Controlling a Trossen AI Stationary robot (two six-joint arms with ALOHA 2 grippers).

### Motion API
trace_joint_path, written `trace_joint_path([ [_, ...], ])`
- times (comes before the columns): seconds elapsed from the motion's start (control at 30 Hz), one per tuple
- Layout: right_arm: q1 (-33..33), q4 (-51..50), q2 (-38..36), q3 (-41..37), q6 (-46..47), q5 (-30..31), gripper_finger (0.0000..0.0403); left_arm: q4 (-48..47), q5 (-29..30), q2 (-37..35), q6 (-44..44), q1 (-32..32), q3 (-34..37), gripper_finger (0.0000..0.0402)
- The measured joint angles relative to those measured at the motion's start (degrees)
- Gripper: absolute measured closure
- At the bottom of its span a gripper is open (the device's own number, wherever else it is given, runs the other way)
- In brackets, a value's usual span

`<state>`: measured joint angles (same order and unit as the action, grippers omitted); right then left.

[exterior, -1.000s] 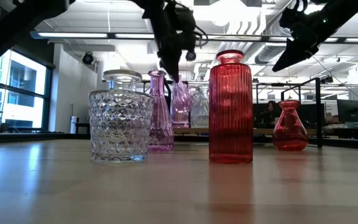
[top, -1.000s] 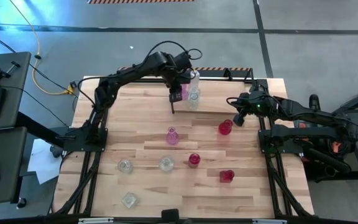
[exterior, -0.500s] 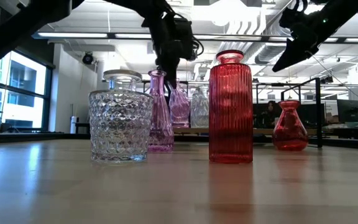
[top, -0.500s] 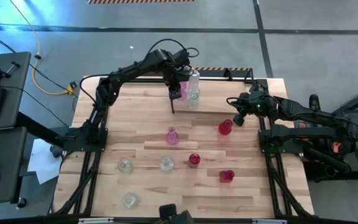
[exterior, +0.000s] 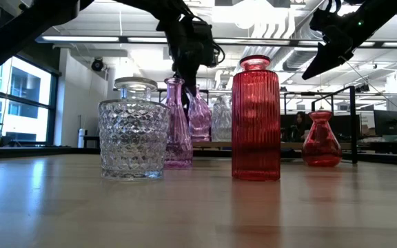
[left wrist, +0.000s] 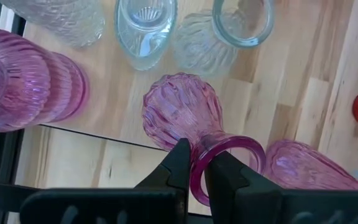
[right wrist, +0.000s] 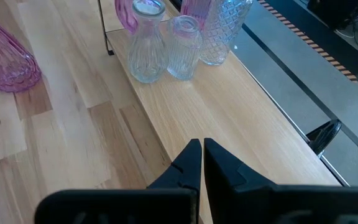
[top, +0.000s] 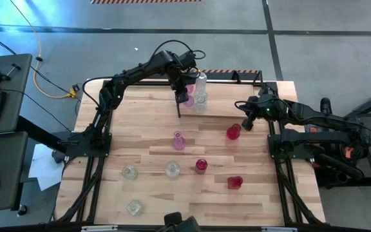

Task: Sort vases onto shelf
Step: Align the violet vase with the other violet vase on the shelf

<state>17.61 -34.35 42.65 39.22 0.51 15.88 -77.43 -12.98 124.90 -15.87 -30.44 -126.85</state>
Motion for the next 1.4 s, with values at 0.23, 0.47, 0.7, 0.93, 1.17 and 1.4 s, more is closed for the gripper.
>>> trace_joint_path([
  [0.23,0.0,-0.02,0.0,0.0,0.05,-0.04,0.0402,0.23,-0.13,1.04,0.78,0.07,-0.07,0.0385],
  [0.47,0.0,-0.02,0.0,0.0,-0.47,-0.27,0.0402,-0.13,0.38,1.18,1.33,0.07,-0.02,0.0385],
  [0.7,0.0,-0.02,0.02,0.0,-0.5,-0.26,0.0402,-0.03,1.54,1.18,1.8,0.14,-0.01,0.0385],
  [0.93,0.0,-0.02,0.02,0.0,-0.5,-0.24,0.0402,0.67,1.83,1.18,1.92,0.52,0.04,0.0364],
  [1.17,0.0,-0.02,0.02,0.0,-0.5,-0.24,0.0402,0.85,1.72,1.18,2.27,0.52,0.04,0.0347],
  [1.4,0.0,-0.02,0.02,0.0,-0.5,-0.22,0.0402,1.85,2.19,1.18,2.25,0.52,0.04,0.0344],
])
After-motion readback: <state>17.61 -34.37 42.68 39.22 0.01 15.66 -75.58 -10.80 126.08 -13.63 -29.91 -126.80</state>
